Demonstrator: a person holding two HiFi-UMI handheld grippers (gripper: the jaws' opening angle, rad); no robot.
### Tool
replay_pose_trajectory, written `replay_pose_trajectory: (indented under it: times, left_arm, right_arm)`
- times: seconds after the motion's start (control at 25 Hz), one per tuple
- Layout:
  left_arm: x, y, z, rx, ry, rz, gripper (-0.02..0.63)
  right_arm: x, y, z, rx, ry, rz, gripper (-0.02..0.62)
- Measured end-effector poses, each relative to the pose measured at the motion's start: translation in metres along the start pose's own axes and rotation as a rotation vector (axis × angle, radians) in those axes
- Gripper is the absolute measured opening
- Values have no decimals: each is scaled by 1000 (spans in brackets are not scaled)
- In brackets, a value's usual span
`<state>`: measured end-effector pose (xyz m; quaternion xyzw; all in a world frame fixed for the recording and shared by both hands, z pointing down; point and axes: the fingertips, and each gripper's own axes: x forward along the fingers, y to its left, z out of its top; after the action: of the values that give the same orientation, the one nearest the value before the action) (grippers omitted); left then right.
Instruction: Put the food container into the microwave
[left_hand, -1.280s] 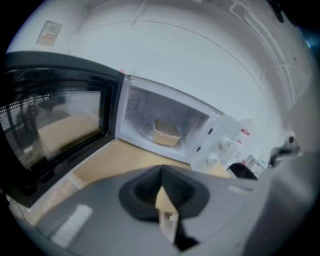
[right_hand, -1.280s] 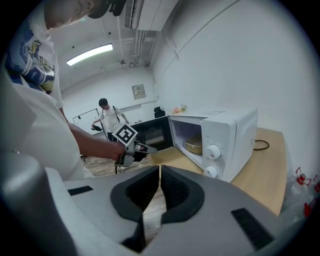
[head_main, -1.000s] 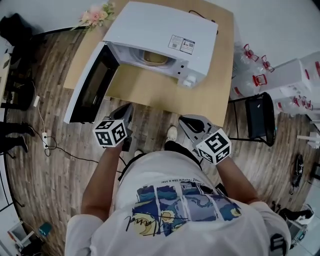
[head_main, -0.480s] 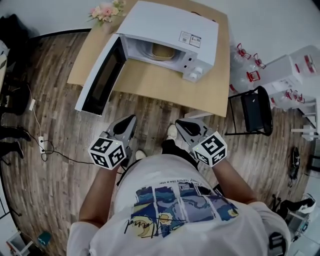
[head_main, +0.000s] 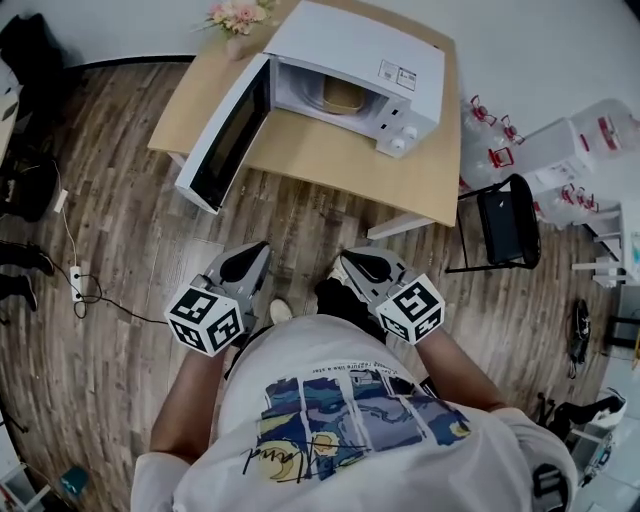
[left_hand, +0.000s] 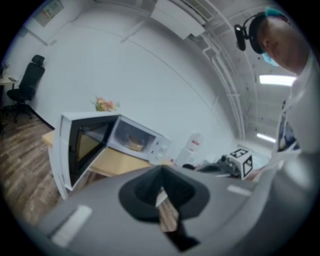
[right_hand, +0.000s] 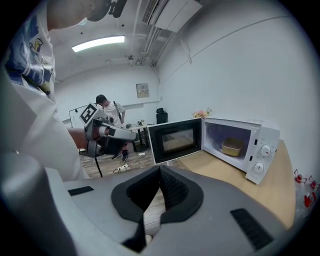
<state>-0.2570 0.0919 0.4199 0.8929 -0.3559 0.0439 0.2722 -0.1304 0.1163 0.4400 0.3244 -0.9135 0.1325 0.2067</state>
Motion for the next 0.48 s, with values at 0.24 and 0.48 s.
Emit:
replay_pose_trajectory:
  times: [0.24,0.48]
  left_arm:
    - [-30,5,-2,4,-11,45,8]
    - [-44,5,-1,3,-29,55,8]
  right_arm:
    - [6,26,5,-34,4,39,9]
    - [10,35,14,-78,-2,40,8]
